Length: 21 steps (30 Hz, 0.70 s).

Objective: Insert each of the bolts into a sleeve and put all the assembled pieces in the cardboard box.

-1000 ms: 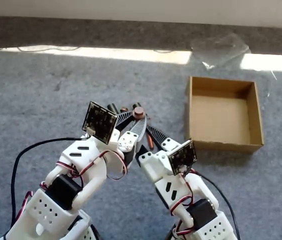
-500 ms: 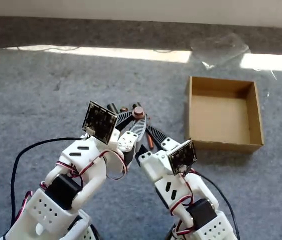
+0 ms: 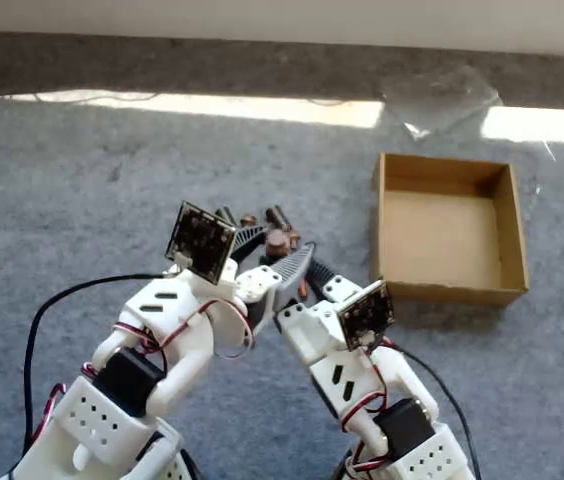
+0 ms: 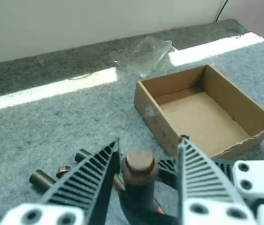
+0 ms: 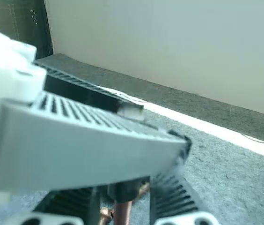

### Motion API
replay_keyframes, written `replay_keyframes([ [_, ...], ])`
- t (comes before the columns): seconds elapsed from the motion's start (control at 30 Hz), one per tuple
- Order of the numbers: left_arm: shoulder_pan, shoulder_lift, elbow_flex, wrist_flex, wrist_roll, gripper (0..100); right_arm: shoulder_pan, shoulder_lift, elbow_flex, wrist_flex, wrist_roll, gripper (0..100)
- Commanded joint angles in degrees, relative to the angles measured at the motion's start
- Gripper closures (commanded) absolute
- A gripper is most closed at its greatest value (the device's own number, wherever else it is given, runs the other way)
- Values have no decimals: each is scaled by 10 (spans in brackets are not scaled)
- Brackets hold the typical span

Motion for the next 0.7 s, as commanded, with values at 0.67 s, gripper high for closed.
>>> replay_keyframes([
  [0.67, -110, -80, -29, -46, -4, 741, 6, -7, 42, -3, 0, 995],
])
